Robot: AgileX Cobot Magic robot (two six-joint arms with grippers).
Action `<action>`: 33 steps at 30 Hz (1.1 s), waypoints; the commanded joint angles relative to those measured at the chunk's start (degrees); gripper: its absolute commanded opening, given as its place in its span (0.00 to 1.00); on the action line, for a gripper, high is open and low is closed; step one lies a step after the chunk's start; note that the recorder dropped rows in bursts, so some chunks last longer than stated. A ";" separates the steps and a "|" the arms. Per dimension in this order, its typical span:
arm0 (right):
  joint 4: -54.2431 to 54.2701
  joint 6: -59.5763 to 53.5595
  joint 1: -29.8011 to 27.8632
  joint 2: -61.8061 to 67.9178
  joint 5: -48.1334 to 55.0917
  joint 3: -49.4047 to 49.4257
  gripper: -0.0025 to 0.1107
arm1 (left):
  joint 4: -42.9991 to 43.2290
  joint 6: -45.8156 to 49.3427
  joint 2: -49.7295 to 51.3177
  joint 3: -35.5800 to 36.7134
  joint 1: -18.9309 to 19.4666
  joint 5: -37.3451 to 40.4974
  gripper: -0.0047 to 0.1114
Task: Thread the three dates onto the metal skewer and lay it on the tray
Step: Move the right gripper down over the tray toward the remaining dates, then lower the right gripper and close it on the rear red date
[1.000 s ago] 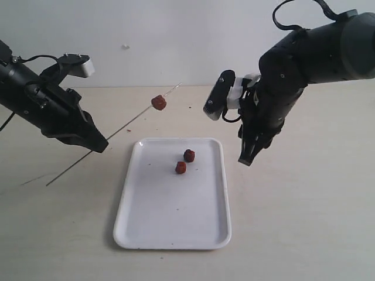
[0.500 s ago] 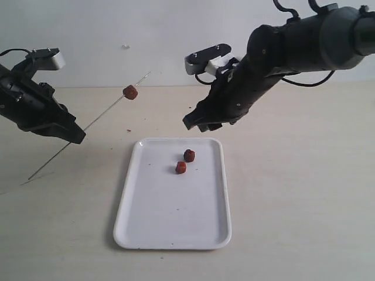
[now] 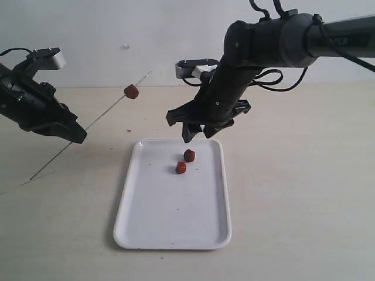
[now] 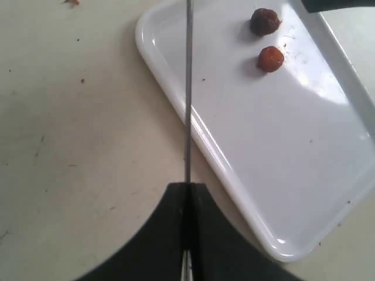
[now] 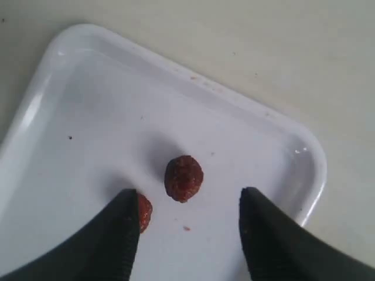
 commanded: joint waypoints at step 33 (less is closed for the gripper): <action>-9.81 11.80 3.99 8.71 2.06 -7.61 0.48 | -3.01 -0.47 -0.66 -0.15 0.15 0.06 0.04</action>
